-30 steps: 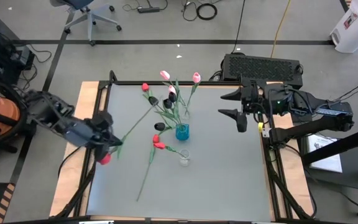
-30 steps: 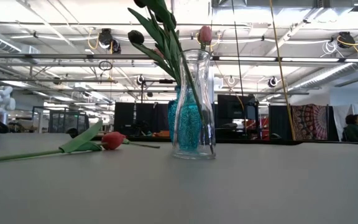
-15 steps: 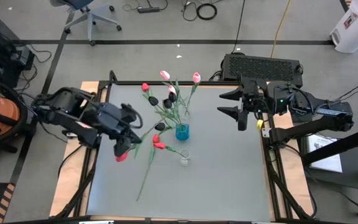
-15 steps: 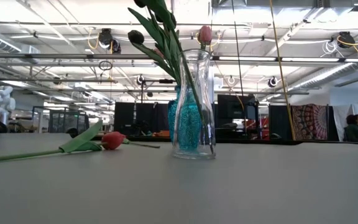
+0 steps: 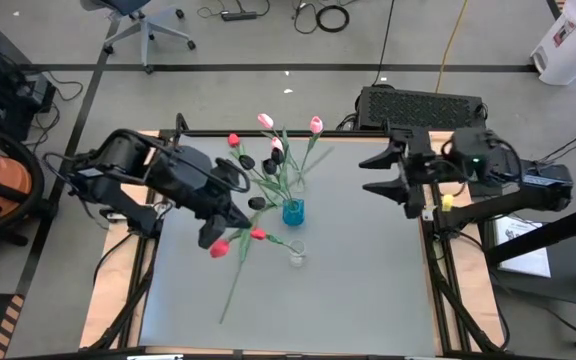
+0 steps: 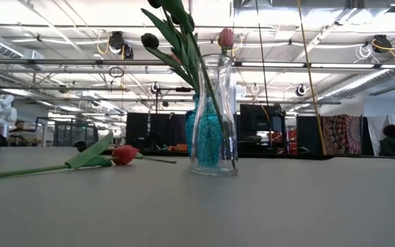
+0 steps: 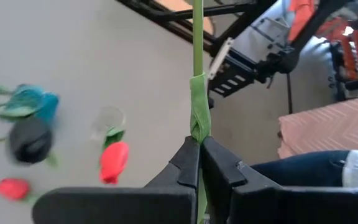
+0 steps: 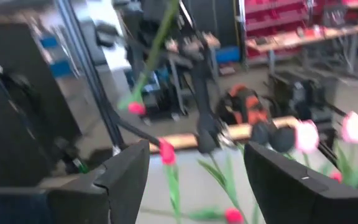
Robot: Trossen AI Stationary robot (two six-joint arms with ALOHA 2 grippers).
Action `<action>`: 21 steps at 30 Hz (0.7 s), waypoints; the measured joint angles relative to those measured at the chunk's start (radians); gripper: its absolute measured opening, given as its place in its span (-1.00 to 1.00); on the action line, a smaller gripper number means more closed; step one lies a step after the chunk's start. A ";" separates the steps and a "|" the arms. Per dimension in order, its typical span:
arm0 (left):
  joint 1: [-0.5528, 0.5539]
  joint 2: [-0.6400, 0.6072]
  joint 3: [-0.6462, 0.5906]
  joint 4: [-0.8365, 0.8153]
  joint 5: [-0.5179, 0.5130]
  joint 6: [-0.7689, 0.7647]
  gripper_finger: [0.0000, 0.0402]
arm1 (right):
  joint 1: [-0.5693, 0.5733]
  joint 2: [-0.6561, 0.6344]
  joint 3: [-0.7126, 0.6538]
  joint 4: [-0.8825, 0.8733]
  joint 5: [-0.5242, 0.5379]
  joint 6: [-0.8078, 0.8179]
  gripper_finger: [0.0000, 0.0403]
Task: Sort flowers into vase by color
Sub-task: Put the bottom left red tulip into the bottom transparent vase
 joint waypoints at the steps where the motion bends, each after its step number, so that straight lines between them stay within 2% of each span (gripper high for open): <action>1: 0.000 0.011 0.011 0.004 0.011 0.002 -0.95 | 0.005 -0.007 0.000 0.019 -0.001 0.008 0.26; 9: 0.000 0.039 0.026 0.018 0.035 -0.025 -0.95 | 0.012 -0.039 0.000 0.072 0.007 0.101 0.26; 17: 0.011 0.062 0.028 0.234 0.034 -0.030 -0.95 | 0.011 -0.012 0.000 0.071 0.007 0.329 0.26; 21: 0.016 0.088 0.028 0.280 0.033 -0.031 -0.95 | 0.011 0.016 0.000 0.078 0.006 0.340 0.26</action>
